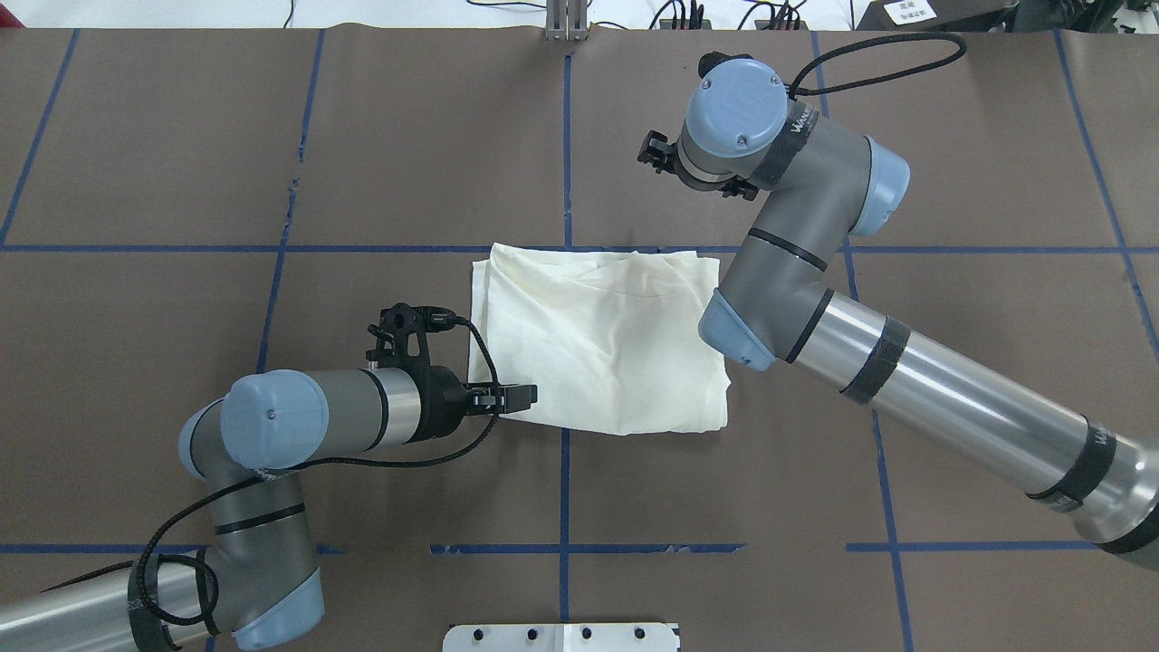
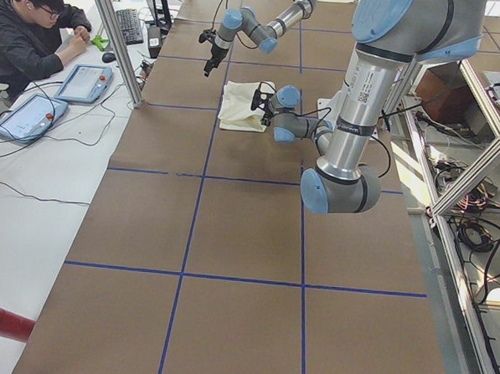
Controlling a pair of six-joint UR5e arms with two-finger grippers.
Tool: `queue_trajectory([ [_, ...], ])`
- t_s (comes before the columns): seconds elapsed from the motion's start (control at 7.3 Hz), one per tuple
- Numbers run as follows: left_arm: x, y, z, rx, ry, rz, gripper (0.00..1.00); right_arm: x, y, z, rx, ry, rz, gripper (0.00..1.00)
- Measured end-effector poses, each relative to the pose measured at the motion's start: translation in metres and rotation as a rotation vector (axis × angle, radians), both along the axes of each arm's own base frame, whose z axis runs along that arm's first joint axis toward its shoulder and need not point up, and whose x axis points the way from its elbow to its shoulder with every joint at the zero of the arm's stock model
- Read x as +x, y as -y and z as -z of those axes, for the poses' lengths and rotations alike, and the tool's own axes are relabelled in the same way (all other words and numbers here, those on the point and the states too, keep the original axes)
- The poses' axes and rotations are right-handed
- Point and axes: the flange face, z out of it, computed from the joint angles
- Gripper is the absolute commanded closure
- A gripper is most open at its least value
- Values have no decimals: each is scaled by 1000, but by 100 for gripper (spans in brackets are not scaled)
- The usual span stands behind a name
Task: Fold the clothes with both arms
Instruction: 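Press the left gripper on the bundle's side and push it straight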
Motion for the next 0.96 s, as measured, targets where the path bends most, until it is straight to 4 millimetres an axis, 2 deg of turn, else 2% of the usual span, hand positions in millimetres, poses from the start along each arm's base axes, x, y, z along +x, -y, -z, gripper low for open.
queue_trajectory([
  [0.14,-2,3,0,14,-2,3,0,0,0,0,1,1,-1,0],
  [0.55,-18,30,4,96,-3,29,0,0,-1,0,2,0,-1,0],
  [0.96,-16,50,-26,189,-30,-19,0,0,-1,0,2,-1,0,0],
])
